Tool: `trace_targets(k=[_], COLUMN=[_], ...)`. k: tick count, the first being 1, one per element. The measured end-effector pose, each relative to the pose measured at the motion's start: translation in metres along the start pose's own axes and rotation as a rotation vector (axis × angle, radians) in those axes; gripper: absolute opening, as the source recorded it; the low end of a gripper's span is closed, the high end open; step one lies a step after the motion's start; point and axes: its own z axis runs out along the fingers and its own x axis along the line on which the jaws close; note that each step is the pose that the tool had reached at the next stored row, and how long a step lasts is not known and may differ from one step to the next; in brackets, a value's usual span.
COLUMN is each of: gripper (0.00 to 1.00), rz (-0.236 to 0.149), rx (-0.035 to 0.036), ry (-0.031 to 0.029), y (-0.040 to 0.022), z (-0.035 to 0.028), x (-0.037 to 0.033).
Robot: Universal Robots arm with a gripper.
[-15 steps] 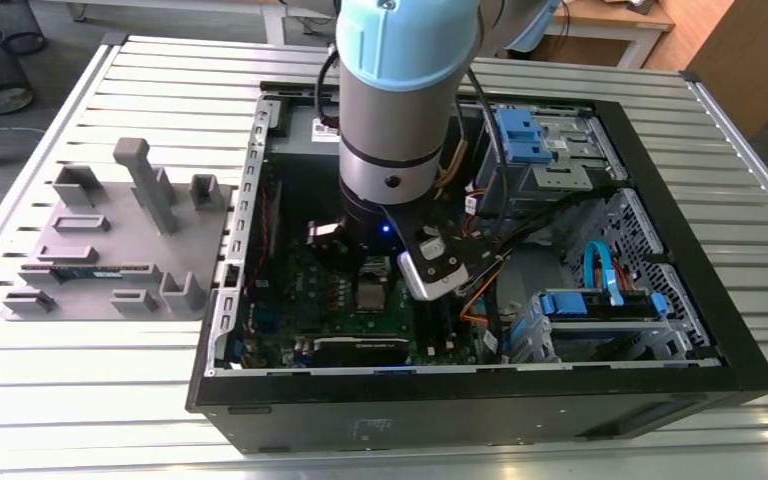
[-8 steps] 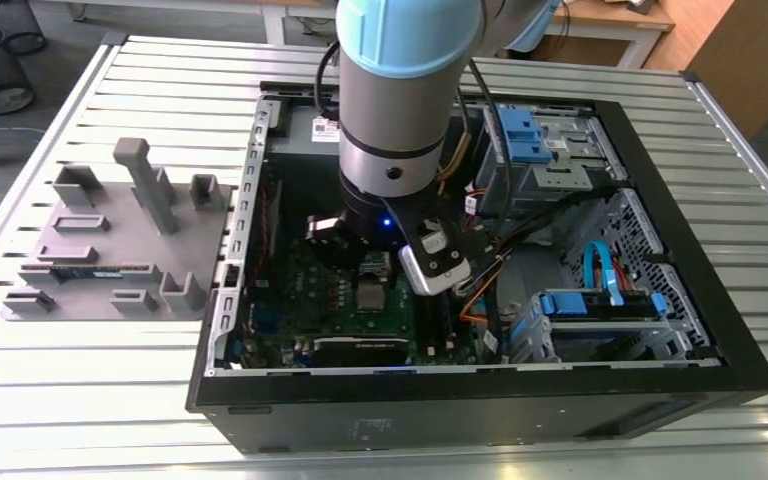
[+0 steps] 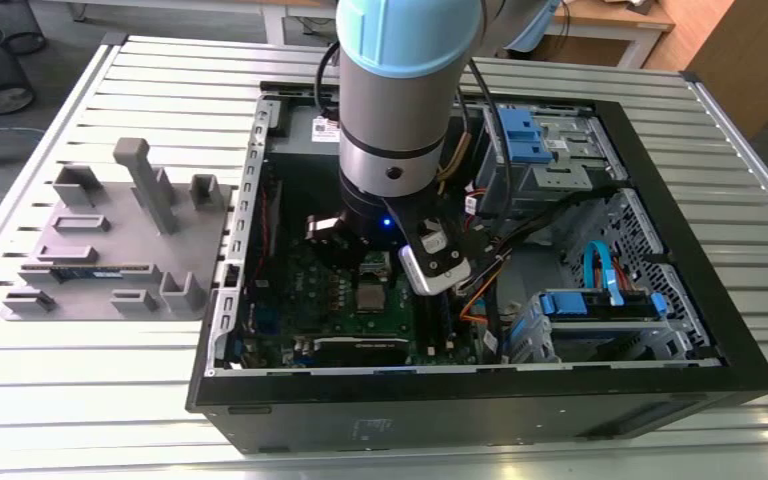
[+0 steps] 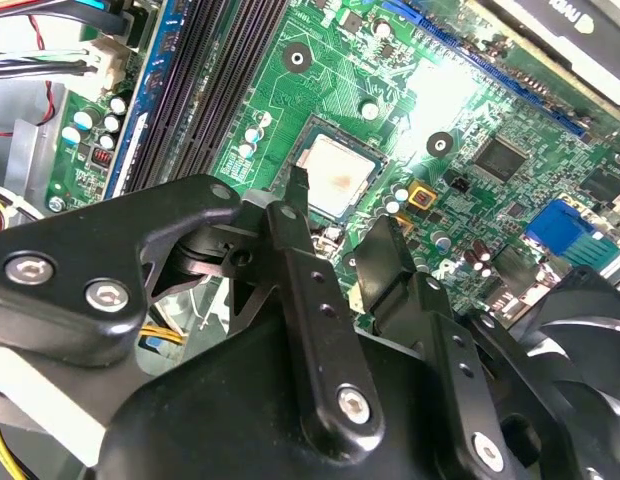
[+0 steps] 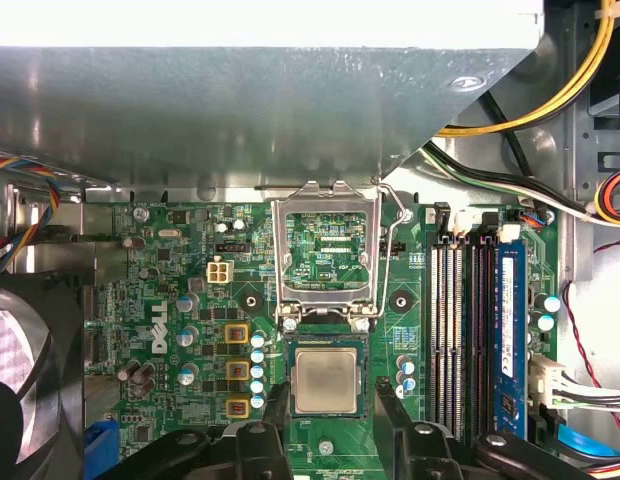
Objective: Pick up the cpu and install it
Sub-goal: 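Close the cpu cover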
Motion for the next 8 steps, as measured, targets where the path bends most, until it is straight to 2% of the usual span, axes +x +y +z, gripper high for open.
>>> trace_targets(k=[3,6,7,8], gripper=[0.45,0.27,0.27,0.21], rz=[0.000,0.000,0.000,0.000], rx=[0.0000,0.0000,0.0000,0.0000], ry=[0.0000,0.0000,0.0000,0.0000], y=[0.0000,0.0000,0.0000,0.0000], z=[-0.0001,-0.0001,-0.0002,-0.0002], x=[0.0000,0.0000,0.0000,0.0000])
